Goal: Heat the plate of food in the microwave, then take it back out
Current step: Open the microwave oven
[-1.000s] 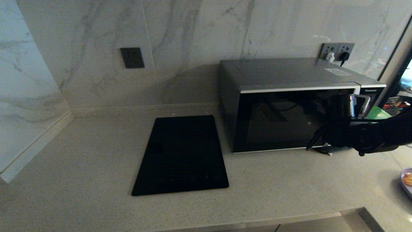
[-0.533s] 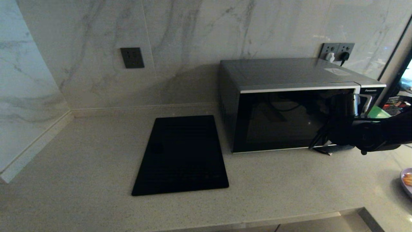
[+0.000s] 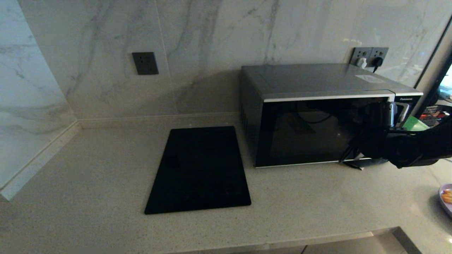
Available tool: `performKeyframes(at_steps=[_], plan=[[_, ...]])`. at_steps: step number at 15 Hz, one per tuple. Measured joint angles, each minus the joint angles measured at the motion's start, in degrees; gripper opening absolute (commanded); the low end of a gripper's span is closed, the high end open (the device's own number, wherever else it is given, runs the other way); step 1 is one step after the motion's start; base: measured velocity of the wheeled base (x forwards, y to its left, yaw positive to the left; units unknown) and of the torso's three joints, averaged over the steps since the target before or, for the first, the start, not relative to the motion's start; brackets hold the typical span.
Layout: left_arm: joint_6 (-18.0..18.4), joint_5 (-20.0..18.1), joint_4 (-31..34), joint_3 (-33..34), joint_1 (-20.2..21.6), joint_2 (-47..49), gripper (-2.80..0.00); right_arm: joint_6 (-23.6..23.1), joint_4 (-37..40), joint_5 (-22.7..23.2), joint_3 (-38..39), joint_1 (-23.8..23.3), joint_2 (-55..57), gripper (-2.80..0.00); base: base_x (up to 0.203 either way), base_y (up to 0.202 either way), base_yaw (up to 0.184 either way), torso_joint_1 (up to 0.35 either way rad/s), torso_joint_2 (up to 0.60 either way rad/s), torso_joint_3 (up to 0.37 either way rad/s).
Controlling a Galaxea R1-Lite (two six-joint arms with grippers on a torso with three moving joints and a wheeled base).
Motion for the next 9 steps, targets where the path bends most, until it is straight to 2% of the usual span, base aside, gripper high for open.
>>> performKeyframes(at_steps=[3,4,9], plan=[[0.02,-0.02,-0.02,0.0,0.02,0.0,-2.8,-1.79,-3.09,-0.04,0.11,-0.52,0.9,-0.04,0.0,0.0,0.0,0.0,0.0,0.0],[-0.02,-0.02,0.03,0.0,0.02,0.0,-2.8,-1.77,-3.34,-0.04,0.13,-0.63,1.08,-2.8,0.0,0.0,0.0,0.0,0.0,0.0],[0.01,0.0,0.0,0.0,0.0,0.0,-2.8,-1.52,-4.24,0.34,0.88,-0.67,1.28,-2.8,0.0,0.0,0.0,0.0,0.0,0.0]])
